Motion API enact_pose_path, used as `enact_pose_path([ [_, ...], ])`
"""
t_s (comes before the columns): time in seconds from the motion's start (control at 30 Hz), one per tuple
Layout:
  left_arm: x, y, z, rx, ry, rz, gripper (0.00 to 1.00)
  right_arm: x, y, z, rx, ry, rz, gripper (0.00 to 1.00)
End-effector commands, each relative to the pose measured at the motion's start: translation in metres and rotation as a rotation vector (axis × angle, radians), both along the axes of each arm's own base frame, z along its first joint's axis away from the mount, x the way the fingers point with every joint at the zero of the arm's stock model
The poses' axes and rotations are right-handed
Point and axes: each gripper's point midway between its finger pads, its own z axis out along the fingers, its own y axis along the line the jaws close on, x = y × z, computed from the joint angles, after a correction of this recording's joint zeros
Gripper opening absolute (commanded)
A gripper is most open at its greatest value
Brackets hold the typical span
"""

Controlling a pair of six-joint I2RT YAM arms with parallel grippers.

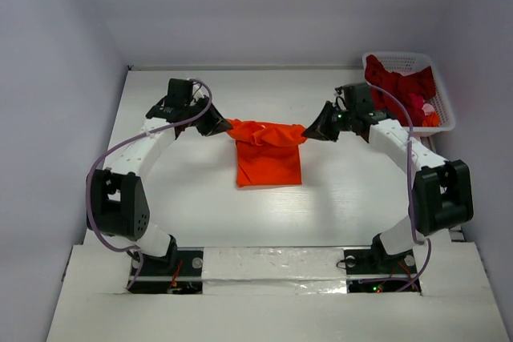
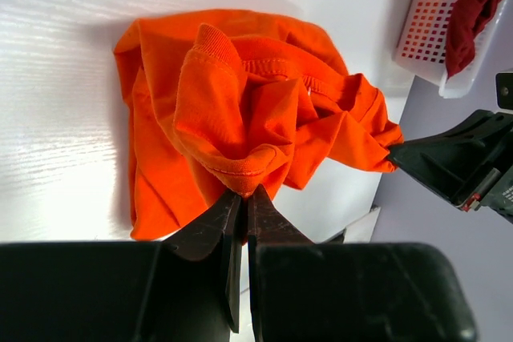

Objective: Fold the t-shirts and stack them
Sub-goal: Fold the long partially folded tshirt into a neat square

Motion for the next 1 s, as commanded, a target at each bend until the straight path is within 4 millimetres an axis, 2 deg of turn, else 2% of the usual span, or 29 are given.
enact_pose_path([
  [0.0, -0.011, 0.001, 0.006, 0.002, -0.021, -0.015, 0.0, -0.006, 0.004, 0.01, -0.003, -0.066, 0.036, 0.0],
  [0.17, -0.018, 0.004, 0.001, 0.009, -0.014, -0.006, 0.0, -0.015, 0.002, 0.002, -0.037, -0.061, 0.056, 0.0],
  [0.37, -0.046, 0.001, -0.02, 0.026, 0.04, -0.03, 0.0, -0.033, -0.006, -0.018, -0.098, -0.035, 0.086, 0.0],
  [0.63, -0.075, 0.0, -0.037, 0.052, 0.093, -0.075, 0.0, -0.058, -0.011, -0.035, -0.135, 0.003, 0.134, 0.0],
  [0.97, -0.093, -0.001, -0.05, 0.108, 0.115, -0.105, 0.0, -0.074, -0.012, -0.044, -0.2, 0.008, 0.183, 0.0],
])
